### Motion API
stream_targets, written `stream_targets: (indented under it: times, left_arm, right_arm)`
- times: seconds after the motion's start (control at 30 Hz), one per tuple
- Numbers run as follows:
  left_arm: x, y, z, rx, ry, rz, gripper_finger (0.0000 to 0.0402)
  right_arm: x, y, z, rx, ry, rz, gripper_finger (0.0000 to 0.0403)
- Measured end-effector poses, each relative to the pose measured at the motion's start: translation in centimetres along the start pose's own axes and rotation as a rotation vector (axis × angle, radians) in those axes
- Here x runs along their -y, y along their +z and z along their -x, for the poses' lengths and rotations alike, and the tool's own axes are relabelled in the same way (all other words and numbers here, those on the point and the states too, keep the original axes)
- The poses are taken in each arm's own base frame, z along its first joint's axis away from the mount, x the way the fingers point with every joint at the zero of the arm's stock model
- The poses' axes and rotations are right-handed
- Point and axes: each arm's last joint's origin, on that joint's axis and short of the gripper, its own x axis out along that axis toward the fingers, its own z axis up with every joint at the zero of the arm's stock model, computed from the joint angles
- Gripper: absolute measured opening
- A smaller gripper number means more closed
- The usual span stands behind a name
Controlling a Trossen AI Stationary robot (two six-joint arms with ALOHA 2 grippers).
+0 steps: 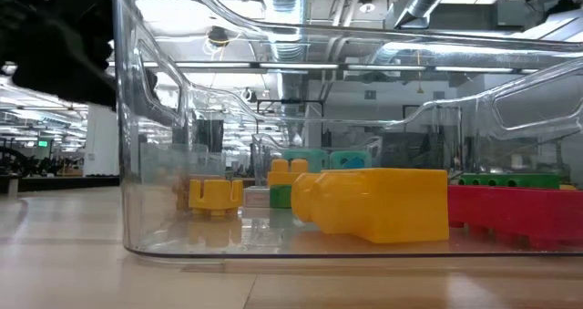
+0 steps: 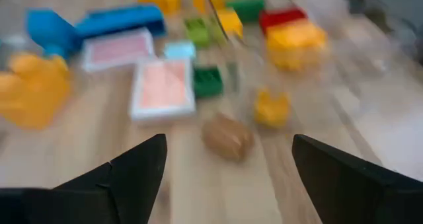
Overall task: Pick & Place Toys
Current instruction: Put the brown game piece into the bottom transparent bin
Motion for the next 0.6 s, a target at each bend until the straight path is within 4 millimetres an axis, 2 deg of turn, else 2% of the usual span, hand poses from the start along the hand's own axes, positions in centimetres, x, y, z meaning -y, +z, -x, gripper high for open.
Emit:
stream_targets:
  times: [0.17, 0.4, 0.6]
  left_arm:
    - [0.0, -0.5, -0.6, 0.01, 0.02, 0.05, 0.0325]
    - [1.0, -2.0, -3.4, 0.025, 0.01, -0.02, 0.0332]
    - [1.3, -3.3, -5.7, 0.025, 0.041, -0.012, 0.0326]
  right_arm:
    - [0.0, 0.0, 0.0, -0.002, 0.0, 0.001, 0.0397]
    - [0.0, -0.1, 0.0, -0.005, -0.001, 0.003, 0.0397]
    - [0.0, -0.1, 0.0, -0.006, 0.0, 0.004, 0.0397]
